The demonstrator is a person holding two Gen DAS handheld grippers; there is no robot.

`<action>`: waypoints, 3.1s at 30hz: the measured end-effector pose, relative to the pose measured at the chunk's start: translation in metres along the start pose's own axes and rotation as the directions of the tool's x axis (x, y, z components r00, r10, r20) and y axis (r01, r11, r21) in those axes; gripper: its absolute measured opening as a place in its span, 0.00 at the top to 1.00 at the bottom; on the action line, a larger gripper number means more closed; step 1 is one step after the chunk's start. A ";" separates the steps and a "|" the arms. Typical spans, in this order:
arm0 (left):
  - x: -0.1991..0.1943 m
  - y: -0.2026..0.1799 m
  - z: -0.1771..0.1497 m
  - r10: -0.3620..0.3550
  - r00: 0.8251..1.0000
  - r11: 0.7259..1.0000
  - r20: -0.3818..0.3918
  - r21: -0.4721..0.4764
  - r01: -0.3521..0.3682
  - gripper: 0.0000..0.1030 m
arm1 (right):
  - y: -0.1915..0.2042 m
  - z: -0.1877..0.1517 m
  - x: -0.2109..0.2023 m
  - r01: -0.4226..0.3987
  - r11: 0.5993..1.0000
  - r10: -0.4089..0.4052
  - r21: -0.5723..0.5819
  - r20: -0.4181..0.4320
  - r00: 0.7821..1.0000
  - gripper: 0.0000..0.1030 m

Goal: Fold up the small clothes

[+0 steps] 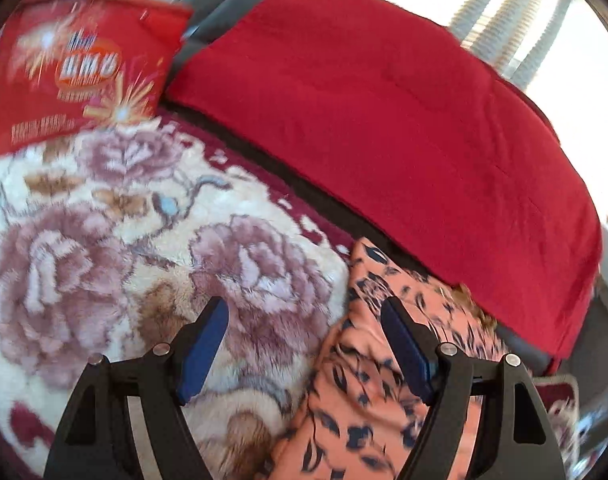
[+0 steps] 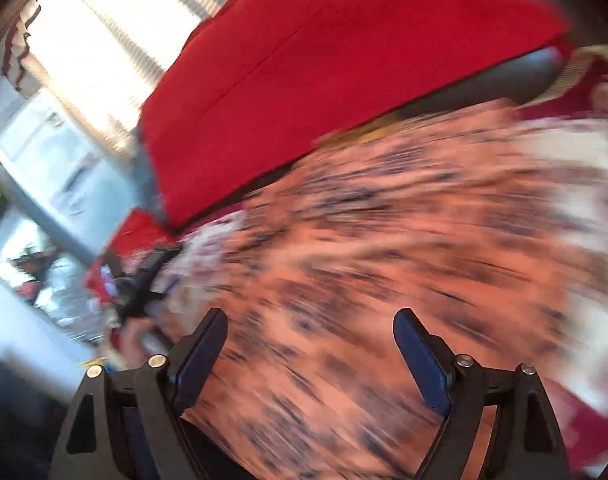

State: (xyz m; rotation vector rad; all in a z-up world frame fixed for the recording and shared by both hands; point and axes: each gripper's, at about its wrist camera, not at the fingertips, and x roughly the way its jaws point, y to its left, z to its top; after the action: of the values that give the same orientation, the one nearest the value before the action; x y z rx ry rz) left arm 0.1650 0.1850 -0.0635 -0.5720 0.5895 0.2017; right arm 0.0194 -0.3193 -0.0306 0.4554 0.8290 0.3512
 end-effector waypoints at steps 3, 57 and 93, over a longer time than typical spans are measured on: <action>-0.031 -0.003 -0.010 -0.027 1.000 0.997 0.006 0.077 0.026 0.23 | -0.042 -0.025 -0.073 0.089 0.995 -0.091 0.041 0.055 0.994 0.15; -0.148 0.052 -0.111 0.004 0.955 0.994 -0.297 0.109 0.030 0.92 | -0.146 -0.077 -0.044 -0.063 0.901 0.074 0.428 -0.008 0.997 0.91; -0.164 0.031 -0.088 -0.014 0.974 0.993 -0.228 0.113 0.041 0.93 | -0.147 -0.055 -0.073 -0.265 0.809 0.244 0.524 0.110 0.963 0.92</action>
State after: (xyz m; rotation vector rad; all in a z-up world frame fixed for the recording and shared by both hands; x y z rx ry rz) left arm -0.0208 0.1579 -0.0430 -0.4920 0.8089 0.0748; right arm -0.0509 -0.4641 -0.0940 1.1064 0.8257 0.3543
